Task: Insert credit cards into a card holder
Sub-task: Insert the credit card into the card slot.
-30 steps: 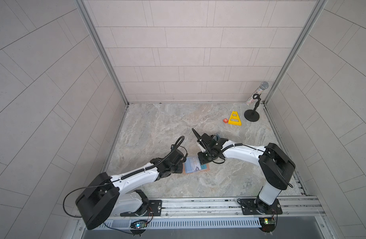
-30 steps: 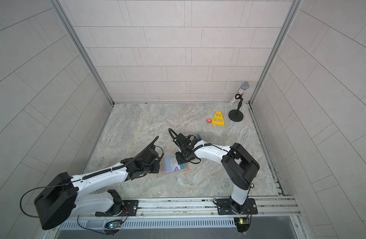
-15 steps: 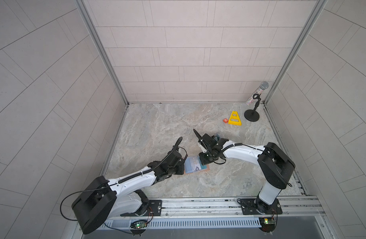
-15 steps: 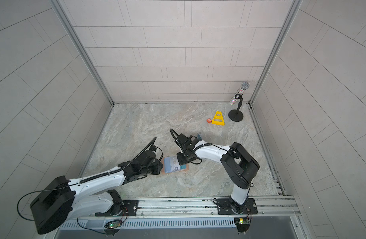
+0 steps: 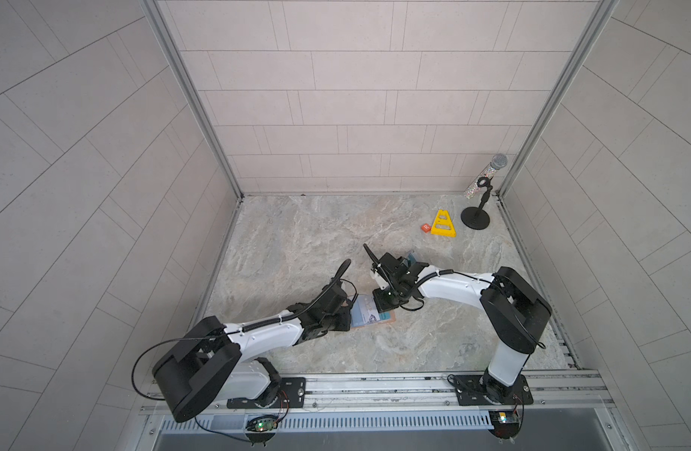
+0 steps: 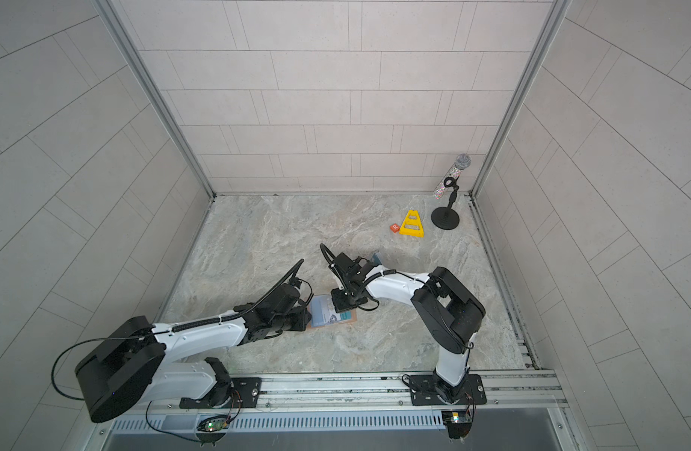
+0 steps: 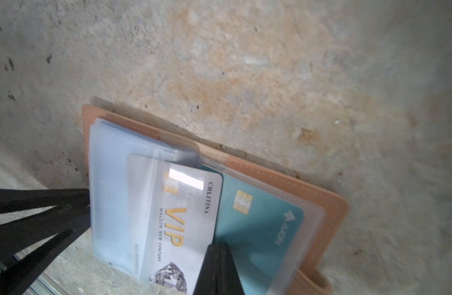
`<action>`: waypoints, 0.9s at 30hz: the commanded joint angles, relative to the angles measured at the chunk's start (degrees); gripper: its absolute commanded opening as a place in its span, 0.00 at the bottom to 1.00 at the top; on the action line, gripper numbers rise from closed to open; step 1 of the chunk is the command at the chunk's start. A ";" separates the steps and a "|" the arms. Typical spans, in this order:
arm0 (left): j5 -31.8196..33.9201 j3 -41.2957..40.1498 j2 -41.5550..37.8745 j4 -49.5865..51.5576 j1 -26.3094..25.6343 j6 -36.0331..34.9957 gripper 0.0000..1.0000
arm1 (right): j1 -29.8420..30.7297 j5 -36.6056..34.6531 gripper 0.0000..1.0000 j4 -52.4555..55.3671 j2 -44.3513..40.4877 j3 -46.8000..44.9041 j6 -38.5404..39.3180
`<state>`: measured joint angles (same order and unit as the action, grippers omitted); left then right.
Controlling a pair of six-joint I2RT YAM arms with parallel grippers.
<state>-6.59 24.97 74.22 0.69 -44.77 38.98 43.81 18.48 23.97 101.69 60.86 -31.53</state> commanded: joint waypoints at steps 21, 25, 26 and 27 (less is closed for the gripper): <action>2.86 -0.40 2.78 3.70 -0.21 -0.75 0.21 | -0.31 7.03 0.01 -6.48 3.11 -2.41 -2.26; 2.95 -0.36 3.00 3.80 -0.17 -0.75 0.20 | -0.35 8.08 0.01 -7.73 2.47 -2.58 -2.65; 3.06 -0.36 2.95 3.79 -0.22 -0.75 0.20 | -0.36 8.35 0.01 -8.22 2.25 -2.80 -2.81; 3.08 -0.36 3.00 3.87 -0.15 -0.75 0.20 | -0.33 8.77 0.01 -8.87 2.03 -3.01 -2.97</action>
<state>-5.89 25.28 74.81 0.75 -44.82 38.94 43.20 26.59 16.19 103.81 59.37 -33.54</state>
